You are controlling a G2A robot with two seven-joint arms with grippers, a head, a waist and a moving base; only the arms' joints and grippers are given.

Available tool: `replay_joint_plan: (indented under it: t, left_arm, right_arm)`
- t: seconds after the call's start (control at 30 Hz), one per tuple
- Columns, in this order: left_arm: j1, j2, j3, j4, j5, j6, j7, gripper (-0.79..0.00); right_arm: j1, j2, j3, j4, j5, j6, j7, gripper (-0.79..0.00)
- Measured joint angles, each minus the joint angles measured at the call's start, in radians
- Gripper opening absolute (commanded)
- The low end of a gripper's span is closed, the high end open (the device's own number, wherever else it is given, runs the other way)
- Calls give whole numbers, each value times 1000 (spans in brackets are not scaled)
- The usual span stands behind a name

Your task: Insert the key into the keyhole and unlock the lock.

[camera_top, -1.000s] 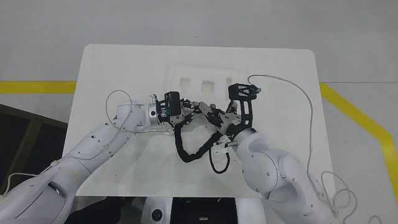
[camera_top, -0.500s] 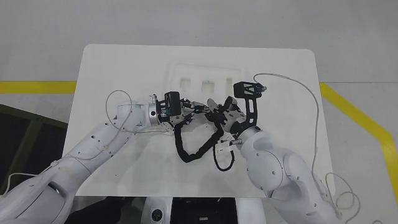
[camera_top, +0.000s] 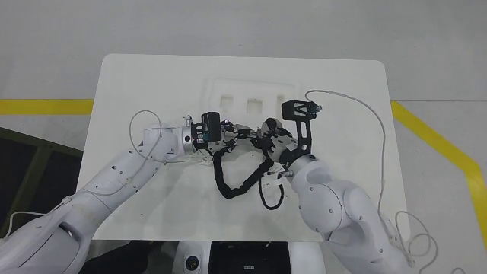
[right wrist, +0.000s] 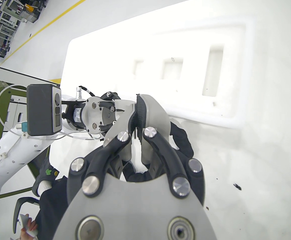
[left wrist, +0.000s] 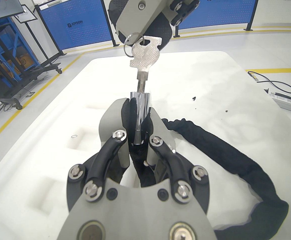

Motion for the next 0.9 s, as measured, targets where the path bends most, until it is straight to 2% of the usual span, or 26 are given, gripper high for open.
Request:
replay_joint_plan:
  t: [0.3,0.33,0.37,0.4,0.43,0.47,0.57,0.7,0.9]
  left_arm:
    - [0,0,0,0,0,0,0,-785]
    - [0,0,0,0,0,0,0,-785]
    - [0,0,0,0,0,0,0,-785]
    - [0,0,0,0,0,0,0,-785]
    - [0,0,0,0,0,0,0,-785]
    - [0,0,0,0,0,0,0,-785]
    - [0,0,0,0,0,0,0,-785]
    - [16,1,-13,-22,-17,3,-42,-785]
    - [25,11,-57,-45,-81,-116,-140,-785]
  right_arm:
    - [10,-12,-11,21,-17,2,1,-785]
    - [11,-13,-9,21,-17,1,-1,-474]
    - [11,-14,-6,21,-14,1,-6,-413]
    - [9,-15,0,20,-9,-1,-11,-179]
    - [7,-16,6,18,-5,-3,-15,-46]
    - [4,-16,13,15,-3,-7,-19,0]
    - [-13,-15,43,-2,9,-37,-39,0]
    - [-50,-8,106,-17,69,-137,-58,0]
    - [-97,7,214,9,172,-366,-50,0]
